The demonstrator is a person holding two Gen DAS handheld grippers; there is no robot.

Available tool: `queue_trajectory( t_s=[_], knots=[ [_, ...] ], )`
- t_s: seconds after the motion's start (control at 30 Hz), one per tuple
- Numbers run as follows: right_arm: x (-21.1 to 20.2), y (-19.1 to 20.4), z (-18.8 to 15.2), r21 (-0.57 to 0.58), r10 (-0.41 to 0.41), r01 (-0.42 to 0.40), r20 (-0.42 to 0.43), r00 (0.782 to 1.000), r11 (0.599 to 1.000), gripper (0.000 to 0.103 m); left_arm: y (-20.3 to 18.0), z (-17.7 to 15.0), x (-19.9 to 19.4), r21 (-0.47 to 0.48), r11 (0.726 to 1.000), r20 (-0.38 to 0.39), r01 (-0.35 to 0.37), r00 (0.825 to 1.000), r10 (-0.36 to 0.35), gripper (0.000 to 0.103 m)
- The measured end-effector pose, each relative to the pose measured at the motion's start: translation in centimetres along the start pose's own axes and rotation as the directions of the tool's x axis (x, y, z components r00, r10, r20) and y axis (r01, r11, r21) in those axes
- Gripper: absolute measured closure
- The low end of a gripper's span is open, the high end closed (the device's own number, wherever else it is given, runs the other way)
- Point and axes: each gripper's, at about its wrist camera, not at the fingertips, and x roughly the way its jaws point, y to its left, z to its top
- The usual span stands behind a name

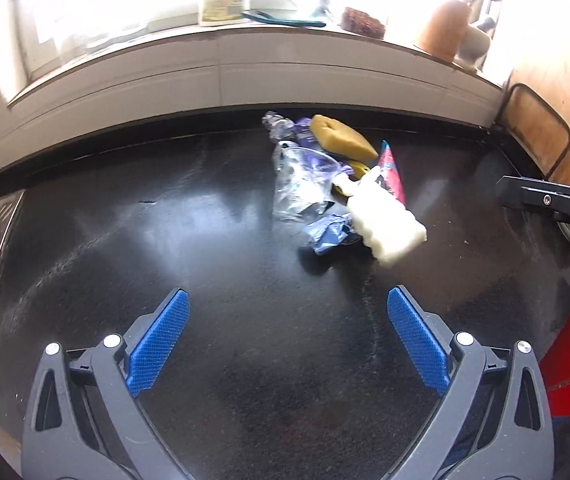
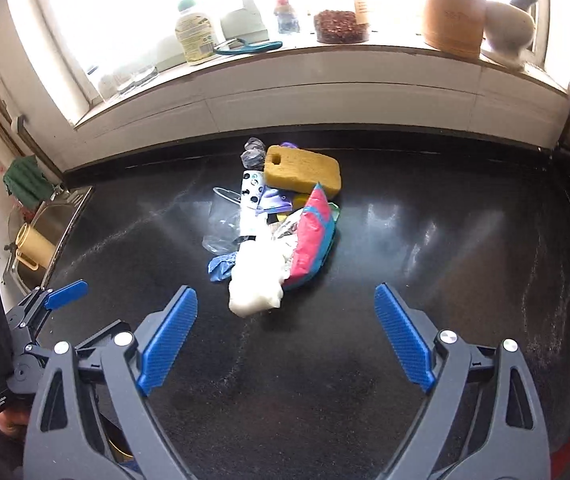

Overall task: Collect trash
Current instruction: 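Return both open tools over the counter toward the remaining trash, then grasp the clear plastic cup with left tool while right tool grasps the yellow sponge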

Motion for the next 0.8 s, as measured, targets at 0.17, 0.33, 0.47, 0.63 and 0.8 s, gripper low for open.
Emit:
queue_trajectory(
  t_s=[0.17, 0.33, 0.47, 0.63, 0.8],
  knots=[
    [0.8, -1.0, 0.5, 0.047, 0.036, -0.035, -0.013, 0.999, 0.998, 0.020, -0.3, 1.0, 1.1, 0.004, 1.000, -0.015, 0.009, 1.000, -0.009, 0.006],
    [2.4, -1.9, 2.0, 0.043, 0.047, -0.046, -0.031, 0.998, 0.998, 0.021, 0.4, 3.0, 3.3, -0.005, 1.000, -0.030, 0.014, 0.999, -0.014, 0.006],
    [4.3, -2.1, 3.8, 0.029, 0.055, -0.054, -0.053, 0.997, 0.998, 0.021, 0.9, 4.6, 6.0, 0.010, 1.000, -0.045, 0.021, 0.999, -0.021, 0.007],
    [7.8, -2.2, 7.3, 0.026, 0.090, -0.087, -0.098, 0.991, 0.996, 0.021, 1.3, 6.5, 9.8, 0.029, 0.997, -0.069, 0.069, 0.995, -0.067, 0.006],
    [12.8, -1.4, 10.7, -0.044, 0.103, -0.112, -0.173, 0.979, 0.993, 0.021, 1.0, 8.2, 13.1, 0.077, 0.991, -0.093, 0.108, 0.991, -0.101, 0.007]
  ],
)
